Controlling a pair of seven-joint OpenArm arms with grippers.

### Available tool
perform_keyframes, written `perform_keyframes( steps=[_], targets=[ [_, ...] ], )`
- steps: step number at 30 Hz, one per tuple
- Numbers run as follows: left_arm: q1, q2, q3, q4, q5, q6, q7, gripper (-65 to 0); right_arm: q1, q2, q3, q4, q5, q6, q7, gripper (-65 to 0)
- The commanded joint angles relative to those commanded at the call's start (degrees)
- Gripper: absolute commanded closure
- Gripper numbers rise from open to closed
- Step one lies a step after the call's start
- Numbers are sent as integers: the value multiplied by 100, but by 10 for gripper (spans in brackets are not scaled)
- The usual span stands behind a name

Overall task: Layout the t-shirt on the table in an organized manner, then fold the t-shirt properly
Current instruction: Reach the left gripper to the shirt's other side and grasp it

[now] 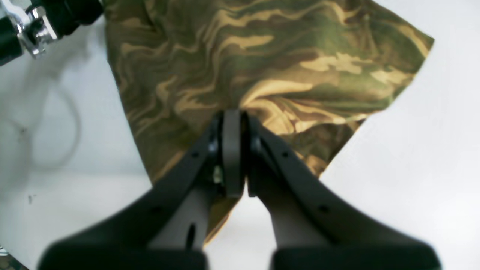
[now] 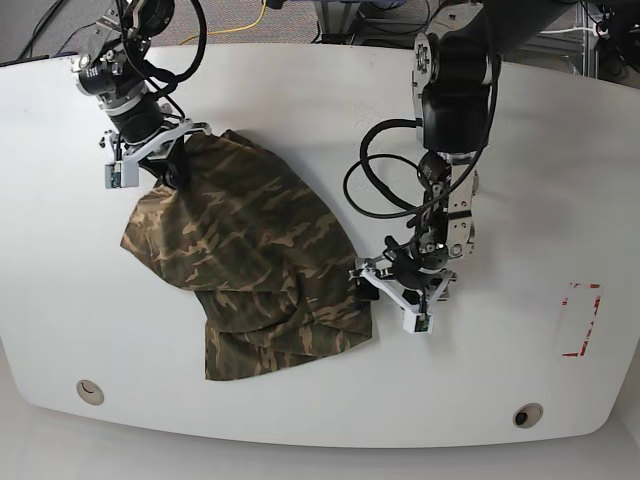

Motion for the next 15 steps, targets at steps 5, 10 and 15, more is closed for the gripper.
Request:
perform_keyframes(
  steps=[5,10,15],
  targets=[
    [-220,0,387,-782,0,-158,-378,-472,-9,0,0,0,0,9,0,0],
    [-237,0,484,-1081,0,-158,-624,-432,0,0,0,0,0,9,0,0],
    [-237,0,484,-1073,0,-158,-651,-210,35,0,0,0,0,9,0,0]
  ],
)
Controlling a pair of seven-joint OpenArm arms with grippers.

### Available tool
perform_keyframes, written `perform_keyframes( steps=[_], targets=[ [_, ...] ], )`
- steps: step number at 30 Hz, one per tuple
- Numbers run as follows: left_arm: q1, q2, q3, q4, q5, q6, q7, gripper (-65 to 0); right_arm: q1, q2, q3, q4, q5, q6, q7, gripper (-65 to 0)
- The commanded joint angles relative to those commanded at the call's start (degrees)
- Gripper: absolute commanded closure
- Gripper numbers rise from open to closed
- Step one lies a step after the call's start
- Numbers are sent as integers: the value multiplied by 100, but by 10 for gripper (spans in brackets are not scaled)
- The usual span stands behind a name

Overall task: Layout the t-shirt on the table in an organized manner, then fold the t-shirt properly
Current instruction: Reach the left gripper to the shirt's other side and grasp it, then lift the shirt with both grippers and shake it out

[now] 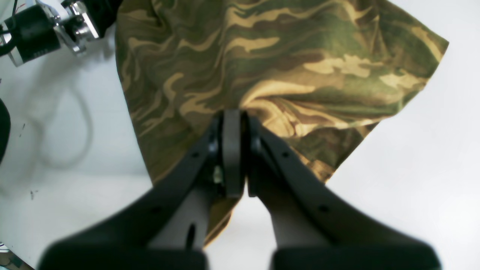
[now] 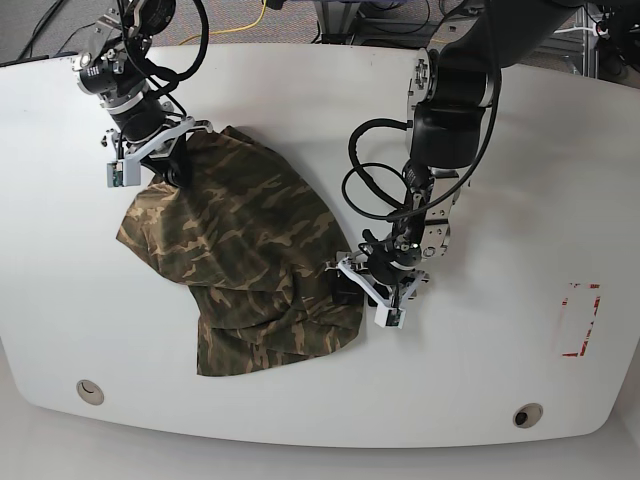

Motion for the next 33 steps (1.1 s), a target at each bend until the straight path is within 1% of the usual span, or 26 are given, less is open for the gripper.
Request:
perform_keyframes(
  steps=[3,4,8,10,12,14,15,16,18,21,27,31,32,33],
  targets=[
    [0,0,0,0,0,0,0,-26,9,9,0,-9,-18,0,0,0],
    [0,0,0,9,0,0,18,0,35,9,9,-9,-26,0,0,0],
    [35,0,-9,202,0,0,35,0,193,88,44,-26,-35,-18,0,0],
    [211,0,-18,615,9,0,70,0,264,167,44,-35,-35,-44,0,0],
    [492,-148,-18,1152,9,0,255,0,343,220,53,-35,-35,-53,0,0],
    [721,-280,-18,1758,0,0,580,0,448,299,62,-35,-44,-53,-9,0],
    [862,-359,-18,2163,0,0,818,0,554,378,70,-35,-44,-62,-18,0],
    [914,-386,-18,2303,0,0,897,0,580,413,88,-35,-44,-62,-26,0],
    [1213,-509,-26,3042,0,-9,1266,0,721,510,237,-35,-44,-62,-35,0],
    [1644,-685,-35,3974,-9,-9,1591,0,853,659,396,-35,-44,-62,-44,0],
    [2514,-1124,-35,5855,-9,-9,2066,0,1046,1073,404,-35,0,-9,-44,0],
    [2919,-1265,-35,6734,-9,-9,2251,0,1178,1257,387,-35,18,0,-44,0],
    [3042,-1282,-35,6936,-9,-9,2295,0,1204,1292,387,-18,18,26,-44,0],
    [3147,-1274,-35,7182,-9,-9,2312,0,1222,1345,387,-9,79,97,-44,0]
  ],
)
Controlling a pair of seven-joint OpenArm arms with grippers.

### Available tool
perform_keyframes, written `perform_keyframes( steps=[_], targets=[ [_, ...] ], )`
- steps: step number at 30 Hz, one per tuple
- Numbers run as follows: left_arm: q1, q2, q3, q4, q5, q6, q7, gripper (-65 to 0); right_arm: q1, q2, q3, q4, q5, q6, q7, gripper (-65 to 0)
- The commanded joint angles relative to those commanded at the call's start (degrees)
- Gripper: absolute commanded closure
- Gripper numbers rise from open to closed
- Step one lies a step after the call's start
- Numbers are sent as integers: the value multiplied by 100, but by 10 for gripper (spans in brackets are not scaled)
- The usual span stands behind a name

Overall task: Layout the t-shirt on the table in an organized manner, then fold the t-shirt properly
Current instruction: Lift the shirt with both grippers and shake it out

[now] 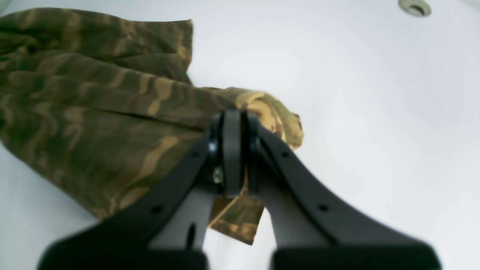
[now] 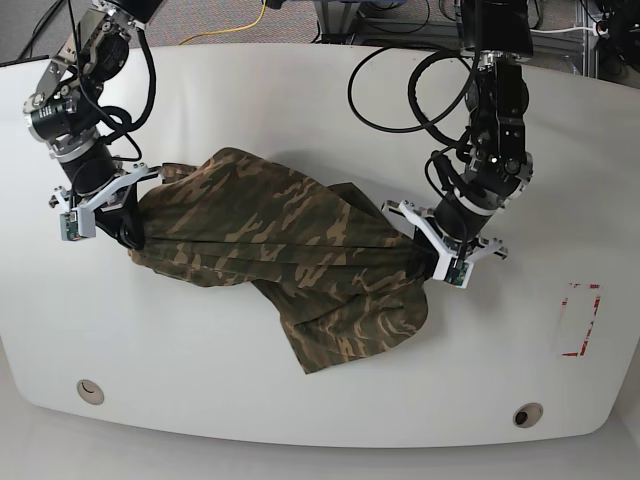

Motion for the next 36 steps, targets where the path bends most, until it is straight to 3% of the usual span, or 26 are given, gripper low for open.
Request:
perform_keyframes(
  steps=[3,11,22,29,36],
  targets=[
    [79,0,0,290,0,0,26,0,237,193,26,0,264,97,-9,0],
    [-554,18,-202,281,18,9,26,0,1011,624,9,-26,325,123,-334,0],
    [-2514,255,-299,273,18,9,782,0,2400,1319,-299,-457,352,123,-352,-2],
    [-3552,273,-273,273,9,0,835,0,3429,1749,-818,-888,325,123,-352,-2],
    [-3481,158,-273,264,9,0,844,0,3543,1785,-941,-1073,369,123,-352,-2]
  ],
)
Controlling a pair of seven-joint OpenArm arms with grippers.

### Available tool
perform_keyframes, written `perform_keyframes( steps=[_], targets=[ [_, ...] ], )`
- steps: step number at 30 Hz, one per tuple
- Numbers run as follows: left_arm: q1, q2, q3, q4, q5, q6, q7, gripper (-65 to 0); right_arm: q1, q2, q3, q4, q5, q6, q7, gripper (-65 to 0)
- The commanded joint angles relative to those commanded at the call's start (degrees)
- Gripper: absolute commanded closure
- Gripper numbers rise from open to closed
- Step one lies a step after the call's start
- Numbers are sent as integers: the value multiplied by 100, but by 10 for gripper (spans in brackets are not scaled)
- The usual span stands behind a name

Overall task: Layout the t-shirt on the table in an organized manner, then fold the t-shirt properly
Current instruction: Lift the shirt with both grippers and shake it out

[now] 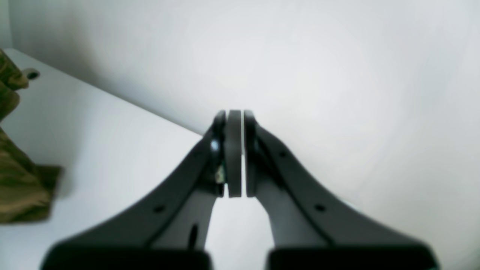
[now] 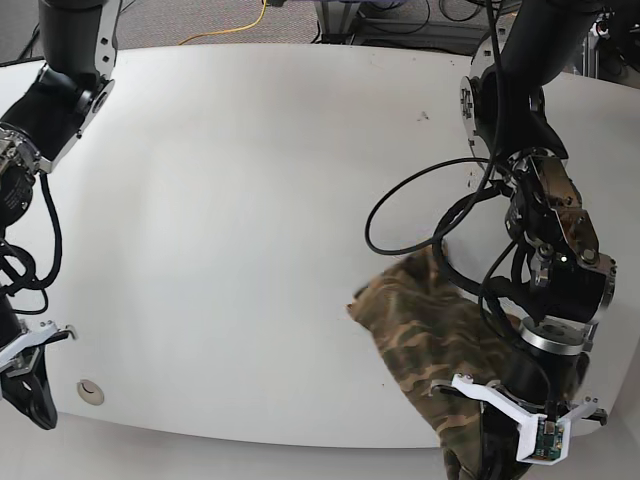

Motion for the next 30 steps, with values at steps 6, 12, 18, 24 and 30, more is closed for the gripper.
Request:
perform_keyframes(
  steps=[6,12,18,24,30],
  targets=[
    [396,-9,0,18,-9,0,0,0,-571,-264,-9,0,0,0,0,-2],
    [404,97,193,18,-9,-9,-9,0,-1143,-607,0,149,-9,0,18,-2],
    [88,176,765,26,-9,-9,-9,0,-1433,-791,18,185,-35,0,35,-2],
    [-413,466,1090,26,18,-9,-9,0,-1609,-853,308,185,0,0,35,-2],
    [-1037,765,1187,26,35,-9,44,0,-1635,-862,448,185,-26,0,35,-2]
  ],
)
